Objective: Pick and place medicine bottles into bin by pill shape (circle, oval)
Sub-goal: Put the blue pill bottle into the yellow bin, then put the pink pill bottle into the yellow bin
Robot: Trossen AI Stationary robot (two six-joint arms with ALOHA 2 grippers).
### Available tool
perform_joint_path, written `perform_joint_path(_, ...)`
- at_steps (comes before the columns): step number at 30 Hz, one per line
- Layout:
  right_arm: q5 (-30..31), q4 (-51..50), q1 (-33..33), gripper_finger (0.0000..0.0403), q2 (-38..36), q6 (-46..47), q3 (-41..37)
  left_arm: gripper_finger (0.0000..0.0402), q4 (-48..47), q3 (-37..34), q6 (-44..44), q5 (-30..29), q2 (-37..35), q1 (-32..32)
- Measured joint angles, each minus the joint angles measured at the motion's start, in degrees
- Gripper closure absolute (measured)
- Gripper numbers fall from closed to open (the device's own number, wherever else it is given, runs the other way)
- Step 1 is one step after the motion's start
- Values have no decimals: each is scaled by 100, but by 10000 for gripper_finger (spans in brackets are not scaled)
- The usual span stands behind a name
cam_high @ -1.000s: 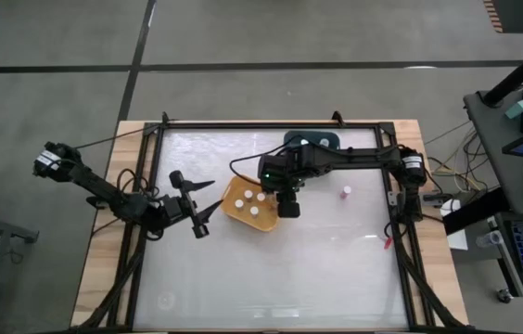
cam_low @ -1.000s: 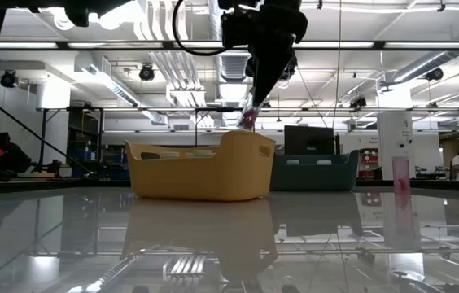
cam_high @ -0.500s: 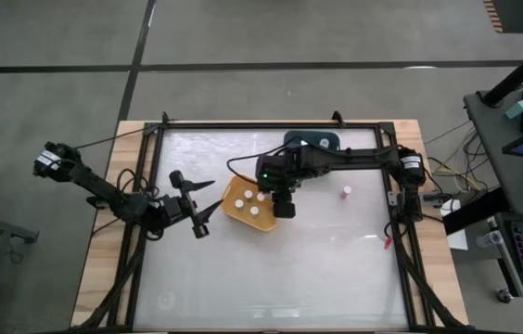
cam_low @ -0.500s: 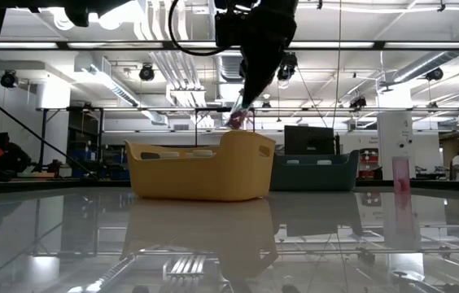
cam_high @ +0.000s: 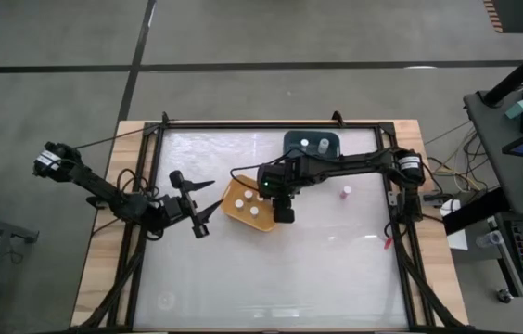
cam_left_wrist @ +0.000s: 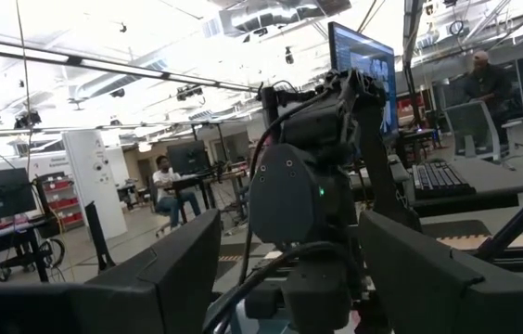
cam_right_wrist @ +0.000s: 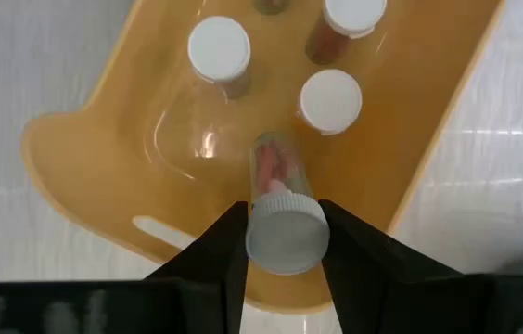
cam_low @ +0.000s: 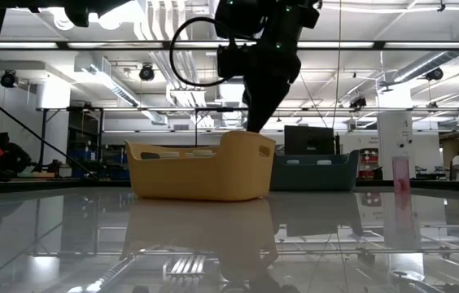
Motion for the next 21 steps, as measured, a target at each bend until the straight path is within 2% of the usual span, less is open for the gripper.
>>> perform_joint_path(11,1,314,0,290,0,2,-165,162,0,0,1,0,0,0)
perform_joint_path(21,13,411,0,203,-9,-10,-165,162,0,0,0,0,0,0)
